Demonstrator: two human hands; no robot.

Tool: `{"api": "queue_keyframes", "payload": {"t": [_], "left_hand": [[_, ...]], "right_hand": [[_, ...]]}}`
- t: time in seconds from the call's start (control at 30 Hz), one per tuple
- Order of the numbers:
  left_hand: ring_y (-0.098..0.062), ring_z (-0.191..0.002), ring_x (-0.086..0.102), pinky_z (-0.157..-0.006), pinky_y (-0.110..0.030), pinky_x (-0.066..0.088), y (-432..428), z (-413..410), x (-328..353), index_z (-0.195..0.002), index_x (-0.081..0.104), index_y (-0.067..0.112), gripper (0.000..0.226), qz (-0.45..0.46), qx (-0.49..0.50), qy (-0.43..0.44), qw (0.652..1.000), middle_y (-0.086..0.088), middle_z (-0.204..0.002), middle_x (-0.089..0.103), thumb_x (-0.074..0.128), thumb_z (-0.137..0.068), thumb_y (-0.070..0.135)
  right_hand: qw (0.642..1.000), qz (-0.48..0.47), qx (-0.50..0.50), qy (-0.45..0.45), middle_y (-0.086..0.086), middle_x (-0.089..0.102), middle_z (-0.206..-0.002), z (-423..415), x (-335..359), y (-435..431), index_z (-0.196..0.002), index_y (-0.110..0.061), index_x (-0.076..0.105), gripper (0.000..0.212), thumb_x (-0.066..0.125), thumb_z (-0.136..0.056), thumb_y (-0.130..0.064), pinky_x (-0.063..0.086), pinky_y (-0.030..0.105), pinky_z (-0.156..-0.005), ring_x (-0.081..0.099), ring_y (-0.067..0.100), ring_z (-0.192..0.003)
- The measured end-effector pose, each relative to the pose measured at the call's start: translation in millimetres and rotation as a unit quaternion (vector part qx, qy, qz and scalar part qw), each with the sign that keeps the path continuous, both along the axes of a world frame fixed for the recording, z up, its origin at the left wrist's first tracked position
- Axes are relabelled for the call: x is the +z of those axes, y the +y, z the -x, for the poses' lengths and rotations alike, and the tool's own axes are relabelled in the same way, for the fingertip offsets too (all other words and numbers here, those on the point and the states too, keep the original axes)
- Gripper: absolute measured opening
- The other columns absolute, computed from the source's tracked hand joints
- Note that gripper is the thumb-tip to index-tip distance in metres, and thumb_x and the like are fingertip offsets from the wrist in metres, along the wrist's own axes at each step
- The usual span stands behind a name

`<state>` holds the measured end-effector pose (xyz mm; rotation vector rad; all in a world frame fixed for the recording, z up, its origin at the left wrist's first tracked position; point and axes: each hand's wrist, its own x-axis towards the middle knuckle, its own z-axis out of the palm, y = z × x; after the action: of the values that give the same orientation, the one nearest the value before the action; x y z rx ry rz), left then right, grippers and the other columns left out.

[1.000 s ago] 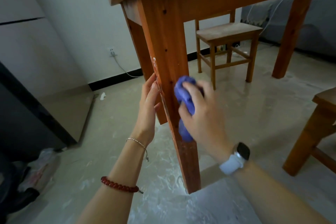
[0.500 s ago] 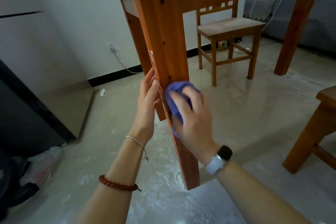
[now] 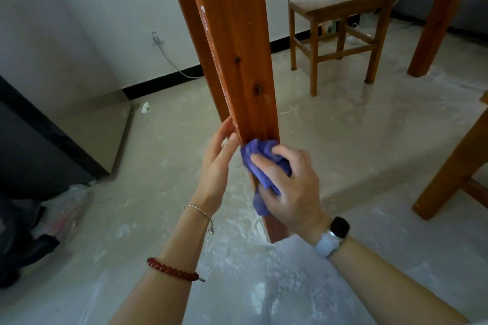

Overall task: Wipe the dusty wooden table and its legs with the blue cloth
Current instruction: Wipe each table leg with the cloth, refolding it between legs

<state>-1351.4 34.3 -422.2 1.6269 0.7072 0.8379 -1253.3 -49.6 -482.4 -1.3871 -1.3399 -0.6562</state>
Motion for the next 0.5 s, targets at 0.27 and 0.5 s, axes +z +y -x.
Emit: {"api": "queue_keyframes", "payload": {"t": [0.27, 0.5], "left_hand": [[0.003, -0.118, 0.048, -0.093, -0.022, 0.038, -1.4, 9.1, -35.1, -0.113, 0.039, 0.060, 0.028, -0.016, -0.038, 0.051, 0.998, 0.031, -0.124, 0.045, 0.043, -0.087, 0.051], [-0.004, -0.115, 0.051, -0.099, -0.031, 0.042, -2.6, 8.8, -44.9, -0.117, 0.038, 0.056, 0.034, -0.010, -0.021, 0.058, 0.998, 0.011, -0.137, 0.041, 0.044, -0.085, 0.046]], "right_hand": [[0.890, 0.439, 0.019, 0.122, 0.003, 0.037, -0.121, 2.1, -215.7, -19.4, -0.110, -0.028, 0.055, 0.045, 0.063, -0.069, -0.011, 0.053, 0.037, -0.076, 0.051, 0.029, -0.100], [0.939, 0.307, 0.044, 0.149, -0.006, 0.037, -0.114, 1.4, -168.6, -32.6, -0.104, -0.030, 0.050, 0.042, 0.051, -0.066, -0.012, 0.044, 0.019, -0.067, 0.042, 0.015, -0.100]]}}
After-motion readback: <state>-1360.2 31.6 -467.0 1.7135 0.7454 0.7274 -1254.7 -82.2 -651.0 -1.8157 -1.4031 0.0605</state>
